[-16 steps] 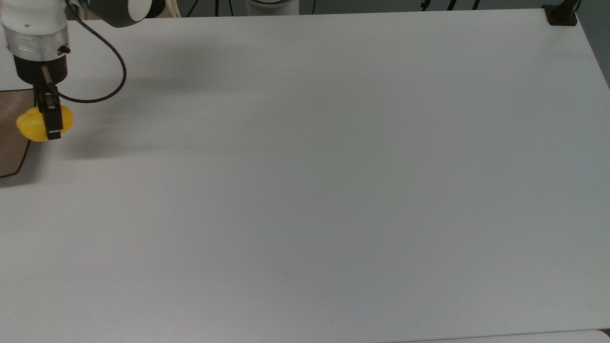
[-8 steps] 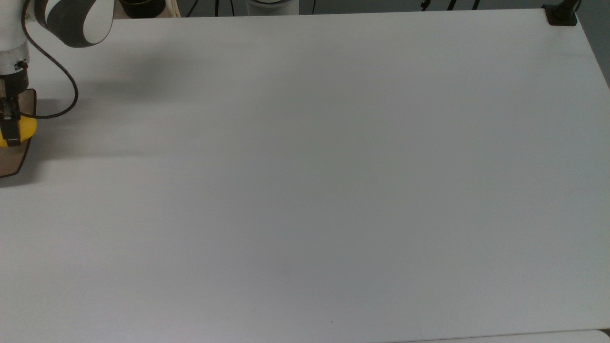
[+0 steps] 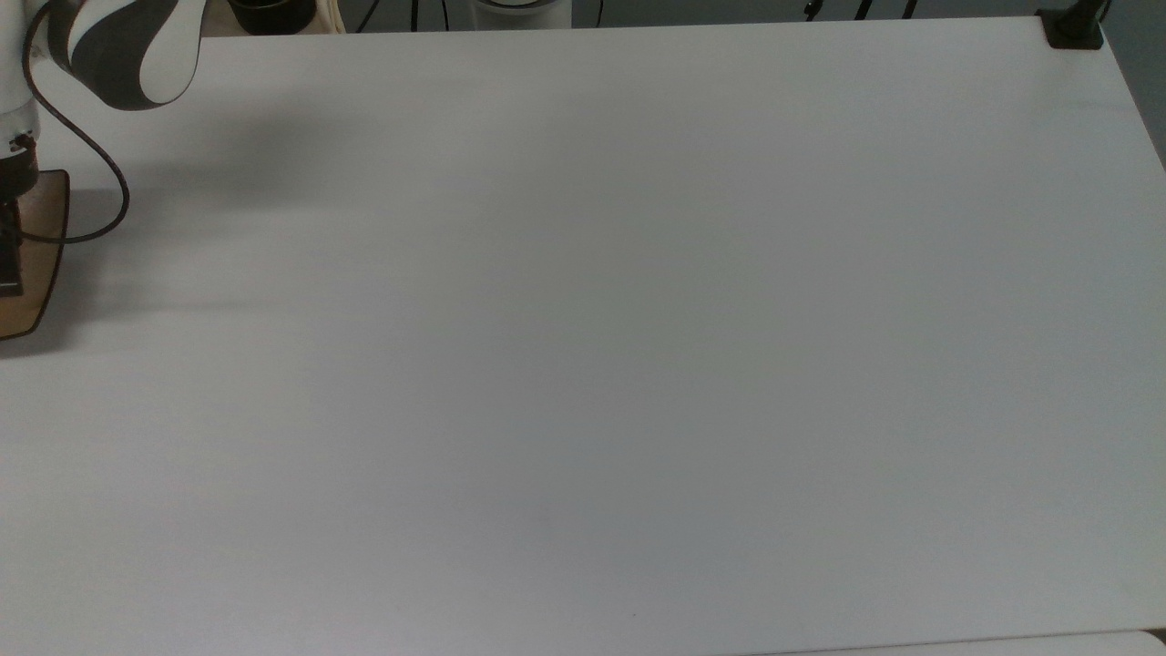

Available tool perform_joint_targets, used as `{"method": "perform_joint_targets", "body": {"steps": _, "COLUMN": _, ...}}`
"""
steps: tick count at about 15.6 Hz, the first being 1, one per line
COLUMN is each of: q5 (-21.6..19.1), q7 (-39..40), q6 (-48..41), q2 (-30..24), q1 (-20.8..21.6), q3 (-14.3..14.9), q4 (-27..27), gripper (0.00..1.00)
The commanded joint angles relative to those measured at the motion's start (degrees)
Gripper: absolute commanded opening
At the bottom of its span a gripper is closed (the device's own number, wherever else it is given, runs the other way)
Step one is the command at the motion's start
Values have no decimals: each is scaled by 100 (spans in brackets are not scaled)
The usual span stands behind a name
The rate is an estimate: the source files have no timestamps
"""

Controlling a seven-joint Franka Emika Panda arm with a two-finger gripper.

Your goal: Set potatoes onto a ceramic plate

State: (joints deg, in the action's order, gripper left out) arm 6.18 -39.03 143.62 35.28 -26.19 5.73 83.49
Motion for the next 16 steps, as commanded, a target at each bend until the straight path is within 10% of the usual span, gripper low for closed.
{"method": "perform_joint_targets", "body": {"steps": 1, "q5": 14, "q7": -96, "q6": 52, "q2": -12, "q1": -53, "q3": -133, "q4": -70, "gripper": 100}}
{"method": "perform_joint_targets", "body": {"steps": 16, "q5": 41, "q7": 1853, "q6": -3199, "q2": -1778, "q1": 561, "q3": -766, "q4": 596, "gripper": 100}}
